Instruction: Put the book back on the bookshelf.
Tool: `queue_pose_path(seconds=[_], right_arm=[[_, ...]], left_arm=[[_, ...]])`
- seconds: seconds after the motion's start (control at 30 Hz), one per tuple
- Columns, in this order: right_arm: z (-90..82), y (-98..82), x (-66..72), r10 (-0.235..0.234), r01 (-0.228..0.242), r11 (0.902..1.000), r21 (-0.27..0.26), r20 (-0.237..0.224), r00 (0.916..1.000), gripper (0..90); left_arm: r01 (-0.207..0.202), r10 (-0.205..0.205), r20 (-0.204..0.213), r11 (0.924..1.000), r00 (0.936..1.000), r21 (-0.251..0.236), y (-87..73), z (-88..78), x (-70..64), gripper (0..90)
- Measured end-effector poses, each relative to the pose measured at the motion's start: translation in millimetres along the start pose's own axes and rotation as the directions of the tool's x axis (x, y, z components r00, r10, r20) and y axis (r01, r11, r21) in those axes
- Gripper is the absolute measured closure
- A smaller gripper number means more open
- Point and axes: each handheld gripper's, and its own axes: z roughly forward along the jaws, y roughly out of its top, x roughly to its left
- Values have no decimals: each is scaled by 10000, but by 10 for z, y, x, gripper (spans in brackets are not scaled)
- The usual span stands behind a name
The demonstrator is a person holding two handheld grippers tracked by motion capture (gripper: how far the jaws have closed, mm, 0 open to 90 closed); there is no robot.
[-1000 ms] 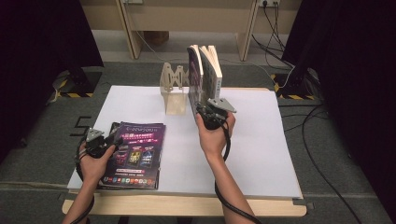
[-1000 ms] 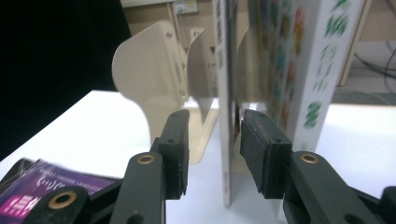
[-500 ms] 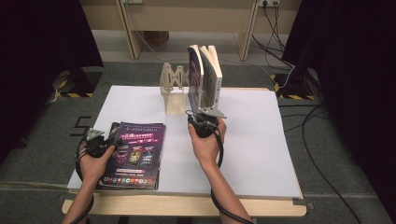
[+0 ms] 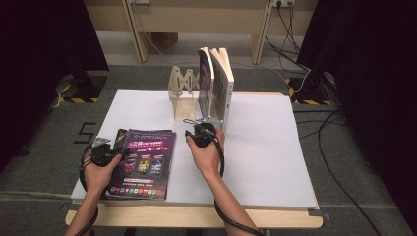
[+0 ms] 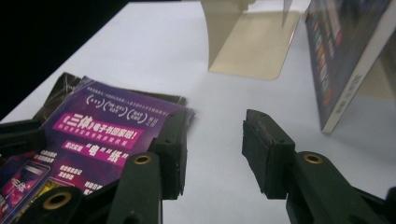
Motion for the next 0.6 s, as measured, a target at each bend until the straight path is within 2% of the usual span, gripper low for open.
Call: queue_pose_path(seconds=[0.23, 0.43, 0.6], right_arm=[[160, -58, 25, 130, -126, 9976, 686, -51, 9999, 597], [286, -87, 46, 244, -218, 9915, 1286, -187, 9995, 592], [384, -86, 58, 367, -311, 9873, 1558, -328, 9988, 591]], left_arm=[[-50, 48, 175, 9999, 9998, 155, -1, -2, -39, 603], [-155, 146, 319, 9995, 9994, 290, 0, -7, -73, 604], [-192, 174, 433, 9990, 9989, 396, 2, -7, -99, 604]])
